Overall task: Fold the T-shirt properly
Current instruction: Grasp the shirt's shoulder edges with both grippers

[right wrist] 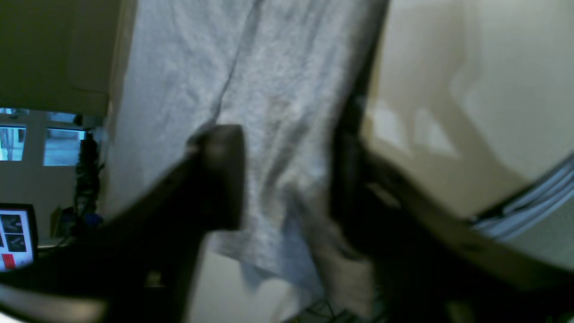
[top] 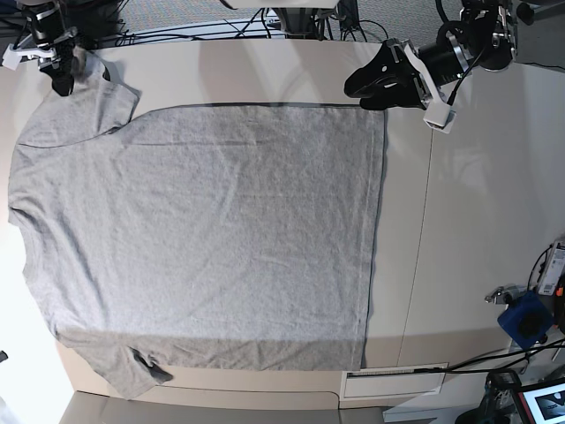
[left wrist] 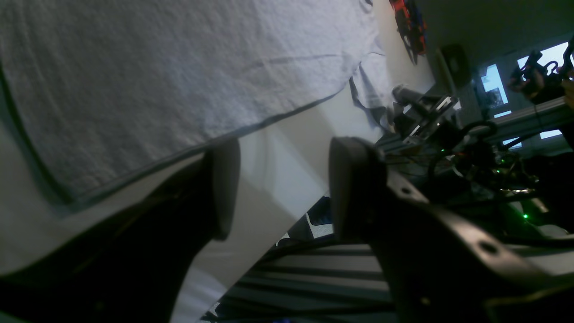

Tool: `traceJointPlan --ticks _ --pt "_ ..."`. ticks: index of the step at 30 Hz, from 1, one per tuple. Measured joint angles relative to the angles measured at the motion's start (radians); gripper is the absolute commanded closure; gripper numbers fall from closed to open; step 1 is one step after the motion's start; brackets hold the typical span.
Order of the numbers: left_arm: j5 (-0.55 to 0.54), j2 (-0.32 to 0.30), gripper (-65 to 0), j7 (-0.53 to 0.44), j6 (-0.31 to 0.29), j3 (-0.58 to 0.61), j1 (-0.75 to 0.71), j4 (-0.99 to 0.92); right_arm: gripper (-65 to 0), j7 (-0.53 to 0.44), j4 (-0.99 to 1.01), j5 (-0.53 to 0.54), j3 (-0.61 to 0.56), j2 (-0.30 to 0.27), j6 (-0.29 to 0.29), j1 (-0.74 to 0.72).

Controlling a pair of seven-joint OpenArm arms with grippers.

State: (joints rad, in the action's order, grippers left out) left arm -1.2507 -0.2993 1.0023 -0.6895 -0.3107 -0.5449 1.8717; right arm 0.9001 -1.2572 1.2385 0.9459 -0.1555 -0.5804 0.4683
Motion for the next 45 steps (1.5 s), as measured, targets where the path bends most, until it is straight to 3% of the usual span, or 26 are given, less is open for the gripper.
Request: traceJointPlan --ticks 2,3,9,12,14,16,22,27,30,33,45 --pt "0.0 0.0 -32.6 0.0 0.0 0.0 0.0 0.0 -3.1 0.01 0.003 -0.015 -0.003 0.003 -0.013 0.001" --pt "0.0 0.0 -32.6 0.0 0.0 0.0 0.0 0.0 0.0 0.016 0.003 -0.021 -0.005 0.005 -0.016 0.002" --pt "0.002 0.0 -32.7 -0.08 0.0 0.0 0.002 0.0 0.0 0.02 0.003 -0.022 -0.005 0.006 -0.042 0.003" --pt "0.117 0.0 -40.2 -0.102 0.002 0.0 0.003 0.0 0.0 0.02 0.003 -0.022 -0.005 0.006 -0.042 0.003" --pt "0.178 0.0 -44.9 -0.121 0.067 0.0 0.016 -0.003 0.0 0.019 0.003 -0.023 -0.005 0.006 -0.041 0.003" --pt "0.248 0.0 -45.1 -0.136 0.124 0.0 0.05 -0.014 0.0 0.02 0.003 -0.022 -0.005 0.006 -0.042 0.003" --pt "0.346 0.0 -45.1 -0.152 0.19 0.0 0.134 -0.115 0.0 0.019 0.003 -0.022 -0.005 0.006 -0.042 0.003" --pt "0.311 0.0 -45.1 -0.171 0.172 -0.003 0.18 -0.291 0.0 0.019 0.003 -0.022 -0.005 0.006 -0.042 0.003" --pt "0.223 0.0 -45.1 -0.188 0.143 -0.005 0.214 -0.392 0.0 0.019 0.003 -0.023 -0.005 0.006 -0.042 0.003" --pt "0.122 0.0 -45.1 -0.143 0.106 -0.008 0.222 -0.449 0.0 0.02 0.003 -0.022 -0.005 0.006 -0.042 0.003" --pt "0.124 0.022 -39.3 -0.079 0.085 -0.008 0.222 -0.449 0.0 0.019 0.003 -0.022 -0.005 0.006 -0.042 0.003"
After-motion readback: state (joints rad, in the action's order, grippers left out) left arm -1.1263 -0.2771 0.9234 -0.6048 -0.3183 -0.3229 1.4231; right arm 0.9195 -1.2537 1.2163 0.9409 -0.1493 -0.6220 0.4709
